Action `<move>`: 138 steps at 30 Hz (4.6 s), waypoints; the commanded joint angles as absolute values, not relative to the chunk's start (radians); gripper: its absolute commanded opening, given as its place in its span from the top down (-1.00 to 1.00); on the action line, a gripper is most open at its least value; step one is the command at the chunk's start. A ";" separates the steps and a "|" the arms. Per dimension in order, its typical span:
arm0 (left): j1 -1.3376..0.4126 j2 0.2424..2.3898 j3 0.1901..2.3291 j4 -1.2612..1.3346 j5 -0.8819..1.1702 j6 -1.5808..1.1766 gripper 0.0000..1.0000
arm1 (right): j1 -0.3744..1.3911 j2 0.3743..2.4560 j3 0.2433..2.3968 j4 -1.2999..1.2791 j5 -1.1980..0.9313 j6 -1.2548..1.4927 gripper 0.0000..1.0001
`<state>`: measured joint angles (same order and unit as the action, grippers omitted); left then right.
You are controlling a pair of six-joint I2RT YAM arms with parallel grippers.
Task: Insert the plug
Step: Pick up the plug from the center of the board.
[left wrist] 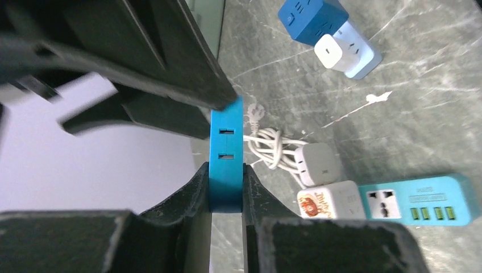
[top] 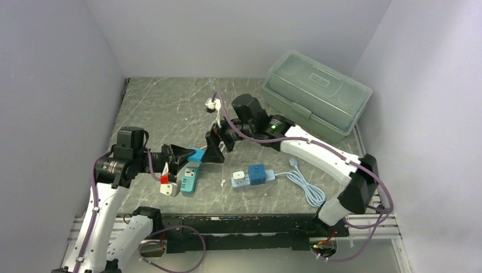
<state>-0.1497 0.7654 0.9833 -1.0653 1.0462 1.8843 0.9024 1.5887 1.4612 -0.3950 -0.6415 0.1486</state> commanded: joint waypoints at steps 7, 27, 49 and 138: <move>-0.153 0.912 1.174 -1.143 1.120 1.269 1.00 | 1.012 1.386 1.362 -0.295 -0.348 -0.164 -0.99; -0.155 0.982 1.277 -1.282 1.200 1.167 1.00 | 1.067 1.460 1.399 -0.234 -0.385 -0.087 0.99; -0.155 0.882 1.185 -0.915 1.196 0.566 0.16 | 1.032 1.218 1.085 0.205 -0.467 0.155 1.00; -0.155 0.933 1.262 -1.049 1.196 0.732 0.91 | 1.038 1.457 1.465 -0.319 -0.615 -0.117 1.00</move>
